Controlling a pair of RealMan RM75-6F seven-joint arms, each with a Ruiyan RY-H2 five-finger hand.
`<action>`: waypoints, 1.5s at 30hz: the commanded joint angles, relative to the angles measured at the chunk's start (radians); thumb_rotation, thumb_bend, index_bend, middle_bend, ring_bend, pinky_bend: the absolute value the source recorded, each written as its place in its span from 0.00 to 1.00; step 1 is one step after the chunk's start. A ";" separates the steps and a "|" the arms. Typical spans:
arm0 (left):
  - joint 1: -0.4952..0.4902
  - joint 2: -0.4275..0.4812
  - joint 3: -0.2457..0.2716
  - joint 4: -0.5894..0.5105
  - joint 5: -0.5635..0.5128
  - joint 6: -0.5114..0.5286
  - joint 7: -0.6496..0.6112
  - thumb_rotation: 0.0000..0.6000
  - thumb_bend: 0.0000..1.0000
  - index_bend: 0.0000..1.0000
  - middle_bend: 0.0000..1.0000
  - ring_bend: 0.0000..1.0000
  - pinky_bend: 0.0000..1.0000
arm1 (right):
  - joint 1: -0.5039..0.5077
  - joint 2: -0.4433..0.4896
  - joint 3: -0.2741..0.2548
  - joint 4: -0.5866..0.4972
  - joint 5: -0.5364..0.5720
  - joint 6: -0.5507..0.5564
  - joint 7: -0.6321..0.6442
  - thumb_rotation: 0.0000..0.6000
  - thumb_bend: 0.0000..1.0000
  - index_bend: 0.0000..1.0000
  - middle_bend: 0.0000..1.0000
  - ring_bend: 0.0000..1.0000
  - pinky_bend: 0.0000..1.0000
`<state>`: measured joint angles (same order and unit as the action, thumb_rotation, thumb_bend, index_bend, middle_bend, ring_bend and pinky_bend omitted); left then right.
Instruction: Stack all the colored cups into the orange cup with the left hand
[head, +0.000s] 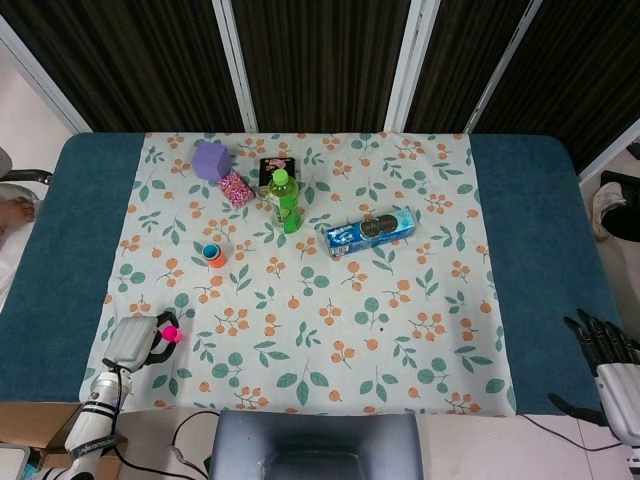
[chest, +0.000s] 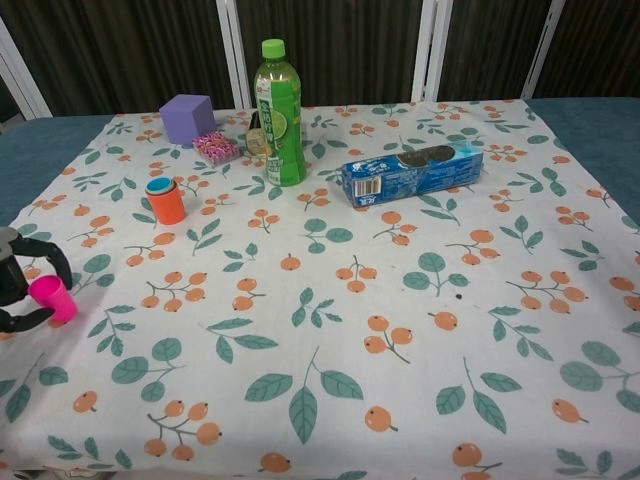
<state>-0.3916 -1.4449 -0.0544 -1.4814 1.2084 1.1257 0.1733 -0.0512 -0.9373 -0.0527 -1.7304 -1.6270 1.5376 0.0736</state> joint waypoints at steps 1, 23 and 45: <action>0.000 -0.006 -0.007 0.010 0.001 0.002 -0.007 1.00 0.38 0.55 1.00 1.00 1.00 | 0.000 0.000 0.001 0.000 0.001 -0.001 0.000 1.00 0.20 0.00 0.00 0.00 0.00; -0.232 -0.159 -0.330 0.185 -0.147 0.017 0.007 1.00 0.40 0.63 1.00 1.00 1.00 | 0.010 -0.001 0.007 -0.004 0.023 -0.022 -0.011 1.00 0.20 0.00 0.00 0.00 0.00; -0.324 -0.319 -0.310 0.409 -0.212 -0.049 0.052 1.00 0.40 0.64 1.00 1.00 1.00 | 0.009 0.011 0.008 -0.002 0.022 -0.017 0.018 1.00 0.20 0.00 0.00 0.00 0.00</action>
<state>-0.7150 -1.7626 -0.3662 -1.0741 0.9950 1.0772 0.2242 -0.0424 -0.9262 -0.0451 -1.7320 -1.6049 1.5207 0.0916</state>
